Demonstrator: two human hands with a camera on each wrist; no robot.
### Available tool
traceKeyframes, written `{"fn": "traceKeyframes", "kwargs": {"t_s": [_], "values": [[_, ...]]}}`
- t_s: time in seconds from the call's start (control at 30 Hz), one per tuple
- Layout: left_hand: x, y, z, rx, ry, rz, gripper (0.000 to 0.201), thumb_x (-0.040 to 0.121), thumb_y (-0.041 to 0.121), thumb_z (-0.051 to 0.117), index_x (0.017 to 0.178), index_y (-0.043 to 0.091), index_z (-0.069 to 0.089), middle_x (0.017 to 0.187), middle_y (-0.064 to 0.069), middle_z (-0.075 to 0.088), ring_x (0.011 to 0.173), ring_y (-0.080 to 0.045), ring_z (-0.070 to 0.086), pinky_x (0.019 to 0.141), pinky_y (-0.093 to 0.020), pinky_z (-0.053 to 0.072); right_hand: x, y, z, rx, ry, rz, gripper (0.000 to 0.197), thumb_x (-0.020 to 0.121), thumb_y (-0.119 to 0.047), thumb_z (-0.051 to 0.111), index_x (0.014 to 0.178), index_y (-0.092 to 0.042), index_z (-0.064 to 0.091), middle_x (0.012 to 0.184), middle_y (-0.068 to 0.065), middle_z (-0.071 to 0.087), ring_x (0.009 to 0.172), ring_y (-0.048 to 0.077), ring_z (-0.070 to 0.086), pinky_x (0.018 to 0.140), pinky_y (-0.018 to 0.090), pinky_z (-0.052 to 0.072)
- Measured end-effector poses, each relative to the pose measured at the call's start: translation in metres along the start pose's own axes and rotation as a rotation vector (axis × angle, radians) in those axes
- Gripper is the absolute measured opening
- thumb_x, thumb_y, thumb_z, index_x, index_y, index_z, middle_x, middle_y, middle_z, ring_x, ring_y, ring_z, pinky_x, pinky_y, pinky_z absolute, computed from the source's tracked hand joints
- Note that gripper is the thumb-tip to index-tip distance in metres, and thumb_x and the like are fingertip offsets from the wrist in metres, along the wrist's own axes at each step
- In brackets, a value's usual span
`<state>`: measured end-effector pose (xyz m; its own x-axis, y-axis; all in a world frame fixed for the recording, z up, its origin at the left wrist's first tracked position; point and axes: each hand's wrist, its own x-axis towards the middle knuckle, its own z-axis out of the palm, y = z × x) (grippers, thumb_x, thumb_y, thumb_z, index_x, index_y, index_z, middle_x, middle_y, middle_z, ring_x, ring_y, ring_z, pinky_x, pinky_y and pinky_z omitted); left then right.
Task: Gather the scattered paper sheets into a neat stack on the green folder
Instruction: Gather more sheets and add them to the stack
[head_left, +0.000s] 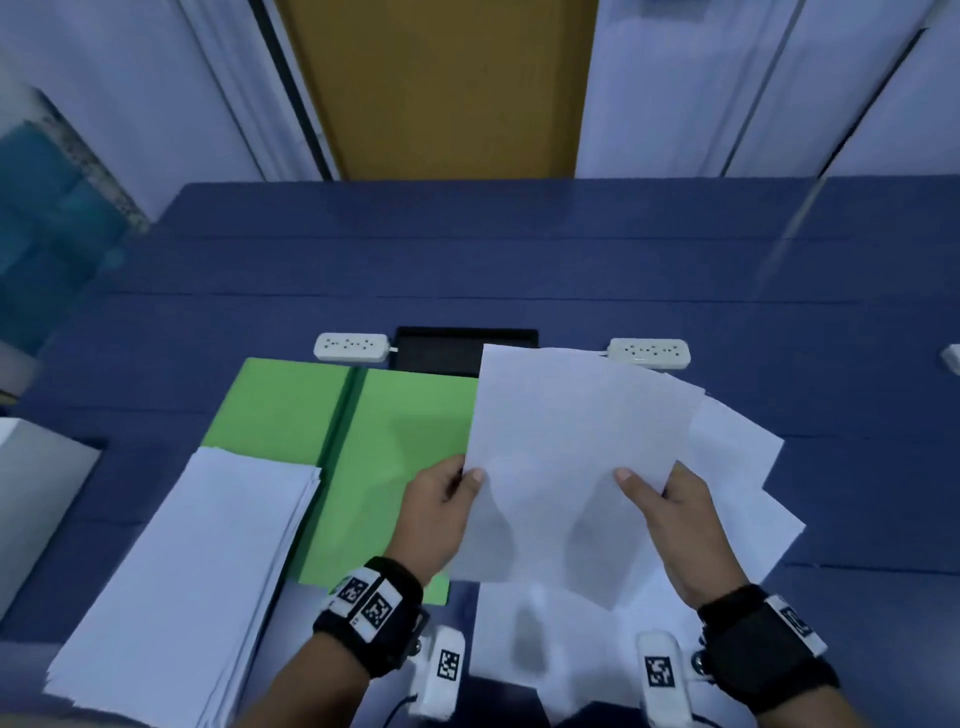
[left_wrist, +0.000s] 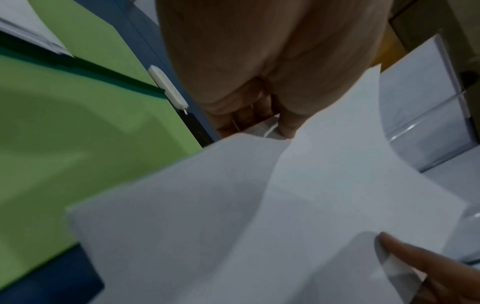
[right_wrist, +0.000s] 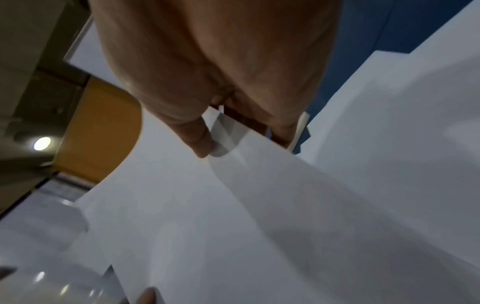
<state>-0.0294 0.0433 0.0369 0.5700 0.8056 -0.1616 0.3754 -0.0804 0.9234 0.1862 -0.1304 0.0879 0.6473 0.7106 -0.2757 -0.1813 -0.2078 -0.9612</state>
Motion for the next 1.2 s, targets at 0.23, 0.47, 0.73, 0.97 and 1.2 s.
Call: {"fn": "traceKeyframes", "kwargs": {"t_s": [0.23, 0.47, 0.73, 0.97, 1.2], "values": [[-0.029, -0.027, -0.101, -0.065, 0.219, -0.029, 0.024, 0.106, 0.028, 0.057, 0.094, 0.009, 0.063, 0.083, -0.008, 0.067, 0.079, -0.025, 0.062, 0.075, -0.047, 0.048, -0.017, 0.007, 0.104, -0.142, -0.01, -0.149, 0.077, 0.098, -0.006, 0.069, 0.141, -0.059, 0.032, 0.138, -0.006, 0.052, 0.095, 0.022, 0.067, 0.097, 0.041, 0.054], [-0.049, -0.076, -0.218, -0.058, 0.365, -0.095, 0.032, 0.106, 0.022, 0.056, 0.075, 0.016, 0.051, 0.064, 0.008, 0.042, 0.061, -0.012, 0.037, 0.063, -0.035, 0.033, -0.027, 0.017, 0.221, -0.299, -0.219, -0.268, 0.051, 0.099, -0.001, 0.063, 0.129, -0.042, 0.055, 0.116, -0.01, 0.063, 0.08, 0.017, 0.063, 0.082, 0.033, 0.053], [-0.055, -0.163, -0.328, 0.029, 0.431, -0.286, 0.01, 0.097, 0.027, 0.069, 0.098, 0.022, 0.06, 0.086, -0.002, 0.062, 0.079, -0.021, 0.053, 0.075, -0.038, 0.044, -0.04, 0.072, 0.33, -0.563, -0.646, -0.046, 0.042, 0.104, -0.015, 0.062, 0.144, -0.028, 0.06, 0.131, -0.014, 0.055, 0.099, -0.006, 0.06, 0.091, 0.015, 0.048], [-0.058, -0.219, -0.363, 0.243, 0.37, -0.493, 0.026, 0.097, 0.023, 0.068, 0.119, 0.009, 0.063, 0.103, -0.01, 0.065, 0.1, -0.032, 0.06, 0.088, -0.039, 0.045, -0.04, 0.087, 0.385, -0.799, -0.877, 0.256, 0.066, 0.1, -0.047, 0.065, 0.158, -0.024, 0.044, 0.145, 0.0, 0.056, 0.129, 0.02, 0.057, 0.117, 0.044, 0.045], [-0.062, -0.243, -0.37, 0.275, 0.411, -0.614, 0.029, 0.099, 0.02, 0.065, 0.124, 0.005, 0.062, 0.114, -0.015, 0.065, 0.108, -0.036, 0.06, 0.087, -0.037, 0.041, -0.038, 0.096, 0.416, -0.87, -0.932, 0.246, 0.078, 0.097, -0.051, 0.069, 0.162, -0.022, 0.037, 0.154, -0.002, 0.049, 0.11, 0.013, 0.055, 0.106, 0.037, 0.049]]}}
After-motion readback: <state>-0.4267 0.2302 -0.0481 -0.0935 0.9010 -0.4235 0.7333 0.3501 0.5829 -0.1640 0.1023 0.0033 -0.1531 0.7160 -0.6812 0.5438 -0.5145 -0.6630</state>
